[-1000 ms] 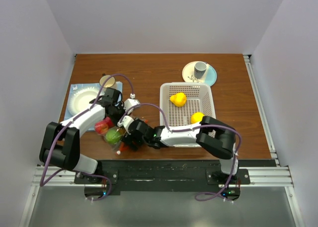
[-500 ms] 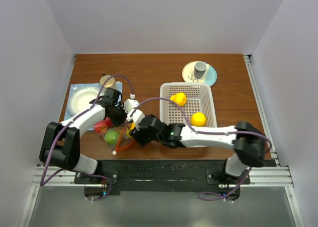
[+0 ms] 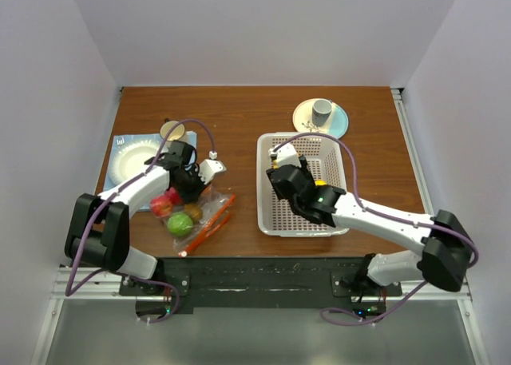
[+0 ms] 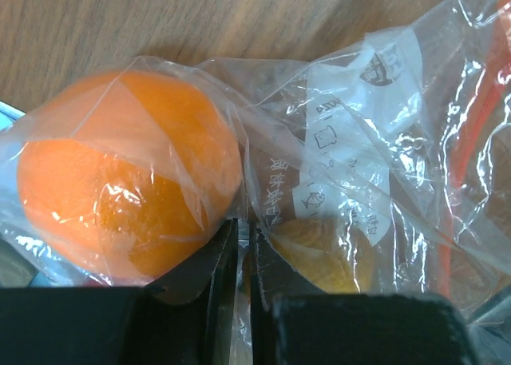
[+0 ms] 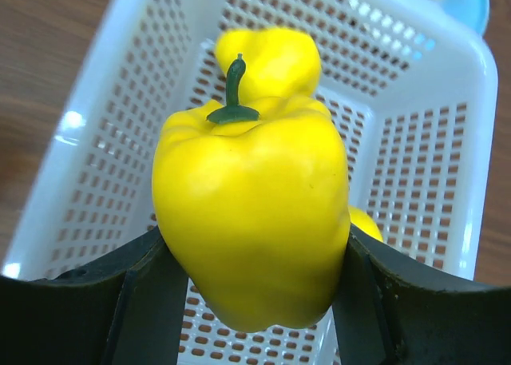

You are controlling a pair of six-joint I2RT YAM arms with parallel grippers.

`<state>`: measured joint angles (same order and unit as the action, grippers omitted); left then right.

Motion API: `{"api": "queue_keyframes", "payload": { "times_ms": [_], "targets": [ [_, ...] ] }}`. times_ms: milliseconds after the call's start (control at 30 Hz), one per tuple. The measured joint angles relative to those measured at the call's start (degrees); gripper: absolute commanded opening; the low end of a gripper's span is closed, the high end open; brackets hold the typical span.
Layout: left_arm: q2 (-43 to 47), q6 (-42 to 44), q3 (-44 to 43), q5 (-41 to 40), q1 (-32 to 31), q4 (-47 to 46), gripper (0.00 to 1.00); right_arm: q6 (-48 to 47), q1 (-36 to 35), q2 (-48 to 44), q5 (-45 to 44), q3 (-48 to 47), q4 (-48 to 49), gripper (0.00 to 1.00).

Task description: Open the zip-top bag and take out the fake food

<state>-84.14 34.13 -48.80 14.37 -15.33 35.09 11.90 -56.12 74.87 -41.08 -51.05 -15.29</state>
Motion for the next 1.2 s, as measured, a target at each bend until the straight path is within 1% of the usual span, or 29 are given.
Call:
{"api": "queue_keyframes", "payload": {
  "times_ms": [33, 67, 100, 233, 400, 567, 667, 767, 867, 967, 1067, 1200],
  "targets": [
    [-0.22, -0.02, -0.63, 0.02, 0.0, 0.94, 0.14, 0.94, 0.07, 1.79, -1.49, -0.63, -1.25, 0.72],
    [-0.35, -0.07, -1.38, 0.13, 0.07, 1.81, 0.14, 1.84, -0.04, 3.45, -2.47, -1.25, -2.25, 0.8],
    [-0.44, -0.13, -2.32, 0.35, 0.15, 2.91, 0.13, 2.71, -0.15, 4.79, -3.34, -1.73, -3.06, 0.91],
    [-0.44, -0.74, -8.94, 2.19, 0.35, 7.63, 0.1, 5.05, -0.48, 5.95, -5.86, -2.1, -4.74, 0.98],
    [0.39, -1.6, -17.11, 5.05, 0.35, 11.37, 0.08, 6.19, -0.48, 4.96, -7.08, -3.82, -5.42, 0.99],
    [3.54, -1.46, -18.47, 5.11, 1.14, 14.23, 0.09, 6.6, -0.81, 2.97, -4.83, -6.32, -5.66, 0.98],
    [4.79, 0.24, -18.23, 4.85, 5.57, 15.19, 0.11, 6.56, -3.19, 1.03, -1.66, -6.36, -4.9, 0.96],
    [4.31, 3.26, -16.92, 4.33, 14.38, 15.58, 0.11, 5.79, -9.22, -0.17, 1.09, -6.03, -1.97, 0.91],
    [3.8, 5.44, -14.03, 2.56, 19.54, 15.43, 0.11, 4.74, -15.26, -0.24, 4.98, -4.44, 2.71, 0.9],
    [3.85, 7.1, -10.03, 0.57, 20.17, 15.15, 0.11, 4.55, -18.27, 1.73, 9.46, -2.4, 6.86, 0.89],
    [3.91, 7.74, -7.41, -0.68, 20.04, 14.75, 0.11, 4.55, -18.49, 6.58, 12.41, -2.03, 10.67, 0.89],
    [3.98, 8.57, -5.99, -1.66, 20.06, 13.44, 0.12, 4.46, -18.49, 13.97, 15.26, -2.58, 13.9, 0.9]
  ]
}}
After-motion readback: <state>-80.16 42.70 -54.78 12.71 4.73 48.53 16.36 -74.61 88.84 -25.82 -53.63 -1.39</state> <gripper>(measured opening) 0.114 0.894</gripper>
